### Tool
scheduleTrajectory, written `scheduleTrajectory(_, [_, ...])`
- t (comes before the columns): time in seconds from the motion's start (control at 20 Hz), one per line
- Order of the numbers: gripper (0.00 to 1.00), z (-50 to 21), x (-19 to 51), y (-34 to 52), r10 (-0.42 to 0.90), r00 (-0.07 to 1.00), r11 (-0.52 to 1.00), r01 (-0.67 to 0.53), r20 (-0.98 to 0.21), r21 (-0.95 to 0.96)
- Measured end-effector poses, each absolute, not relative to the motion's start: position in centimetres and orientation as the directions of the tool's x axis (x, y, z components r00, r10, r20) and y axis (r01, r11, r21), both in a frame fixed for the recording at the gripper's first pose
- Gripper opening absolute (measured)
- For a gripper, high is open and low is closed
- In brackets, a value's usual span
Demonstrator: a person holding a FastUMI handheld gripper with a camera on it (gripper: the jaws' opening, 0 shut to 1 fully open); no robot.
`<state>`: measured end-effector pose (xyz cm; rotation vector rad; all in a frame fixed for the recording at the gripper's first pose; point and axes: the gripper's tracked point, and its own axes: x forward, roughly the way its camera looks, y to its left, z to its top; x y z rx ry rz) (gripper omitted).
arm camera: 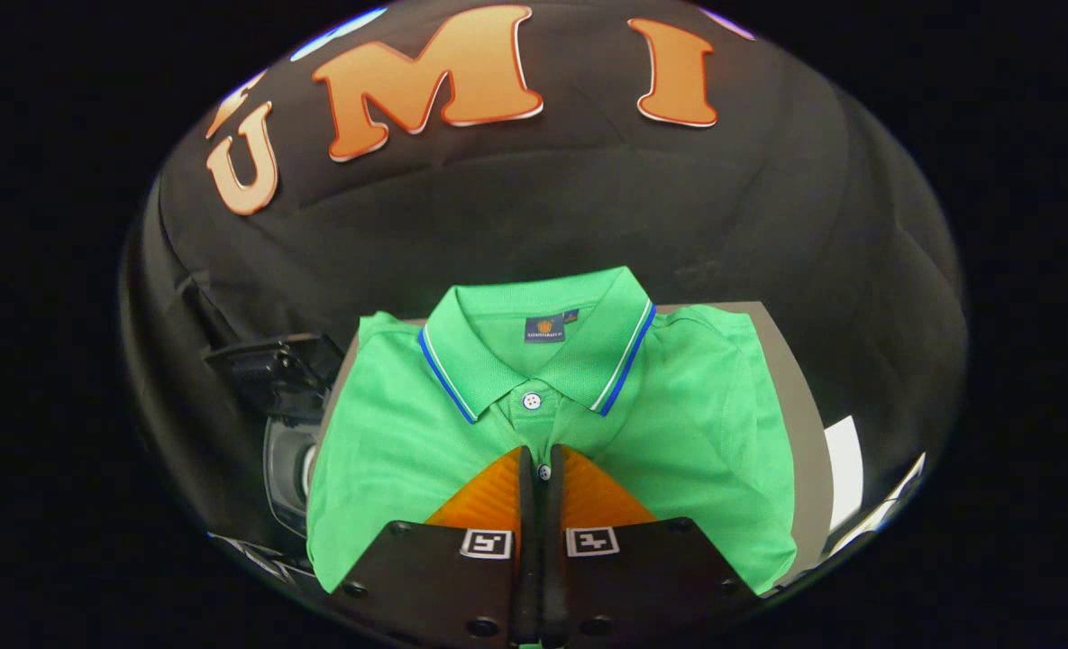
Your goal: Put the clothes into the washing machine and then close the washing machine lid.
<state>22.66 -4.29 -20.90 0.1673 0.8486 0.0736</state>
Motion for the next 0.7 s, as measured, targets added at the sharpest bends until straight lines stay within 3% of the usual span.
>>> scheduleTrajectory(0.7, [0.08, -14.3, 22.6, -4.9, 0.256, 0.847, 0.936, -0.097, -0.466, 0.338])
